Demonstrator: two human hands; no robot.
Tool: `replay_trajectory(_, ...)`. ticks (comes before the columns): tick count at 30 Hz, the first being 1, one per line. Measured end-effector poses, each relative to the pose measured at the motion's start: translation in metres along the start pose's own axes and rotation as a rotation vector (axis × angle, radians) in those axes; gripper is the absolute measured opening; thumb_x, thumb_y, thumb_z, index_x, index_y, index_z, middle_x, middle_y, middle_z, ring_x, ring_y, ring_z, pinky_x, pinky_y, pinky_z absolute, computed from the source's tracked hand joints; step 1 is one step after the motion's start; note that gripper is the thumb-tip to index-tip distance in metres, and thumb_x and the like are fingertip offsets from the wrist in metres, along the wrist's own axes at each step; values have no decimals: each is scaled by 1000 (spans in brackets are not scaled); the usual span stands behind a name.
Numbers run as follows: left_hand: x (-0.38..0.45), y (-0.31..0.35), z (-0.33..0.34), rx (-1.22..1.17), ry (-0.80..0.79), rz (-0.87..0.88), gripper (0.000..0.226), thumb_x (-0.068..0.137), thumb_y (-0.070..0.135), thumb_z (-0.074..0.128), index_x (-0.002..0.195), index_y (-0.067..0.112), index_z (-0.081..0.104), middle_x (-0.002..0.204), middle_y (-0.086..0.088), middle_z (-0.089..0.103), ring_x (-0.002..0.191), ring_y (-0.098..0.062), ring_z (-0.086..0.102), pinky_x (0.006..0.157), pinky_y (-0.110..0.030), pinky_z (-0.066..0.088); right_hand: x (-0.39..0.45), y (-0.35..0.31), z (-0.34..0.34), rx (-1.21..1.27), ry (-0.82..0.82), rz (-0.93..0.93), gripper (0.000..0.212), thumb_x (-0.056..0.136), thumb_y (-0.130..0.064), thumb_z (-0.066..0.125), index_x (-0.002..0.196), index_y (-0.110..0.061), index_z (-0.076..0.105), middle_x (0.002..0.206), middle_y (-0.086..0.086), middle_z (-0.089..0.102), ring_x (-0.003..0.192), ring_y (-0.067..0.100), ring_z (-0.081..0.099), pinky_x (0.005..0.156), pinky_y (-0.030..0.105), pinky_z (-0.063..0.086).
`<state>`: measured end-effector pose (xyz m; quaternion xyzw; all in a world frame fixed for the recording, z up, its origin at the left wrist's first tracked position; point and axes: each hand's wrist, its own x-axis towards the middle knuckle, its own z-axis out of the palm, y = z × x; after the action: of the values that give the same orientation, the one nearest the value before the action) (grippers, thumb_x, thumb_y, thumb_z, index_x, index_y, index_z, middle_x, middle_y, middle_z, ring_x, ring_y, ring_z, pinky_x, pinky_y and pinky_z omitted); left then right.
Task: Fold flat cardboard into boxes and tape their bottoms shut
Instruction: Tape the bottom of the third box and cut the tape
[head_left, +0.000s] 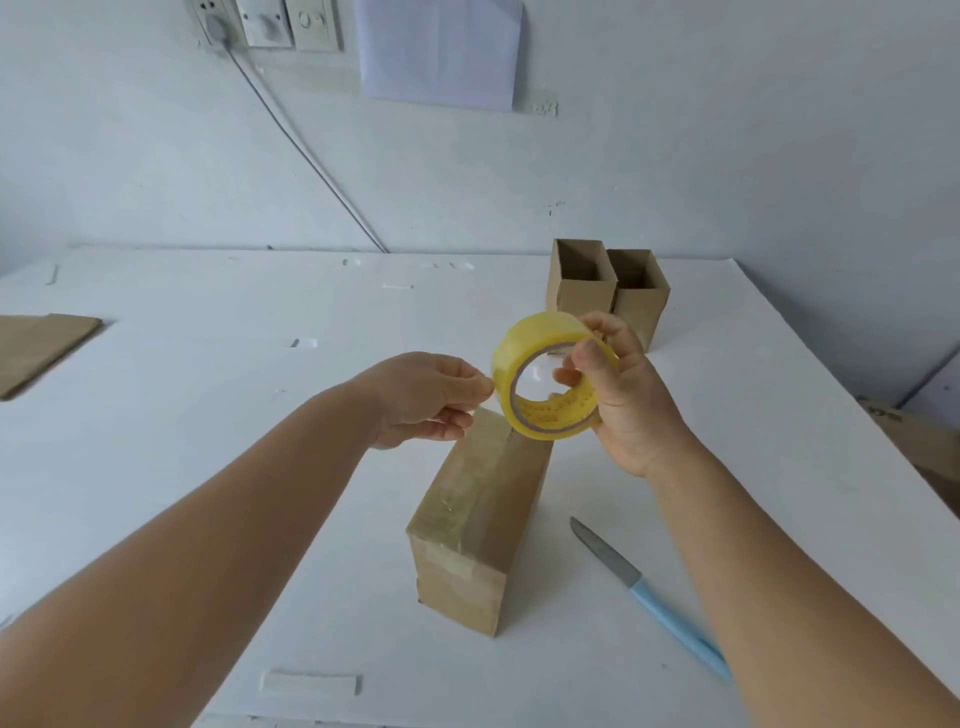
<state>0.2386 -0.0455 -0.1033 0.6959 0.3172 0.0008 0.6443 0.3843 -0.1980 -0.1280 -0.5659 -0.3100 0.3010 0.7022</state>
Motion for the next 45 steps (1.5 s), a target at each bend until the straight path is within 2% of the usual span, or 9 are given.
replay_trajectory(4, 8, -3, 0, -109, -48, 3, 9, 91, 18, 63, 84, 12, 64, 83, -3, 65, 77, -16, 67, 73, -26, 56, 1, -3, 1, -15, 14, -42, 36, 73, -44, 71, 103, -32, 55, 77, -12, 53, 68, 8, 49, 84, 46, 47)
replay_trajectory(9, 20, -2, -7, -114, -52, 31, 9, 87, 10, 67, 89, 2, 69, 72, -6, 67, 64, -11, 65, 64, -21, 56, 0, -13, 9, -114, 63, -71, 56, 65, -76, 61, 103, -34, 57, 71, -11, 46, 68, 7, 43, 78, 33, 49)
replay_trajectory(14, 36, 3, -22, 122, -63, 142, 10, 84, 9, 68, 81, 2, 73, 65, -2, 68, 60, -7, 63, 61, -18, 54, 0, -18, 12, -311, 186, -136, 16, 82, -48, 53, 92, -39, 61, 75, -13, 52, 69, 5, 49, 75, 32, 49)
replay_trajectory(21, 51, -8, -46, 326, -150, 146, 14, 79, 8, 69, 80, -6, 71, 68, -3, 67, 61, -6, 63, 58, -15, 51, -26, -18, -10, -715, 277, -16, 28, 62, -57, 63, 86, -44, 66, 85, -11, 63, 76, 2, 57, 69, 21, 45)
replay_trajectory(24, 55, -9, -49, 381, -176, 140, 13, 79, 9, 69, 78, -3, 71, 66, 0, 69, 61, -7, 64, 59, -16, 52, -34, -14, -12, -893, 318, 74, 28, 60, -58, 62, 86, -49, 62, 90, -26, 61, 83, -2, 55, 67, 21, 42)
replay_trajectory(27, 60, -5, -55, 418, -197, 133, 10, 79, 11, 70, 73, 3, 72, 65, 2, 69, 62, -6, 65, 59, -17, 52, -40, -9, -11, -1096, 325, 129, 28, 59, -60, 58, 85, -49, 58, 92, -23, 59, 86, 3, 53, 67, 25, 41)
replay_trajectory(33, 66, -8, -56, 419, -220, 106, 15, 83, 13, 67, 69, 7, 68, 64, 2, 68, 64, -10, 63, 66, -24, 54, -45, -3, -9, -1142, 290, 185, 24, 73, -62, 61, 85, -42, 57, 89, -17, 57, 83, 3, 51, 62, 25, 39)
replay_trajectory(37, 68, -15, -56, 385, -177, 79, 21, 86, 14, 65, 66, 7, 66, 61, 1, 67, 61, -12, 61, 65, -25, 53, -46, 6, -3, -1152, 245, 161, 19, 89, -48, 50, 91, -32, 59, 99, -7, 60, 91, 14, 54, 75, 32, 43)
replay_trajectory(45, 72, -24, -52, 419, -127, 73, 16, 85, 14, 64, 71, 7, 67, 68, -1, 68, 63, -15, 59, 64, -25, 52, -42, 12, -3, -1153, 252, 181, 10, 88, -40, 51, 88, -34, 59, 98, -8, 58, 90, 12, 52, 69, 28, 38)
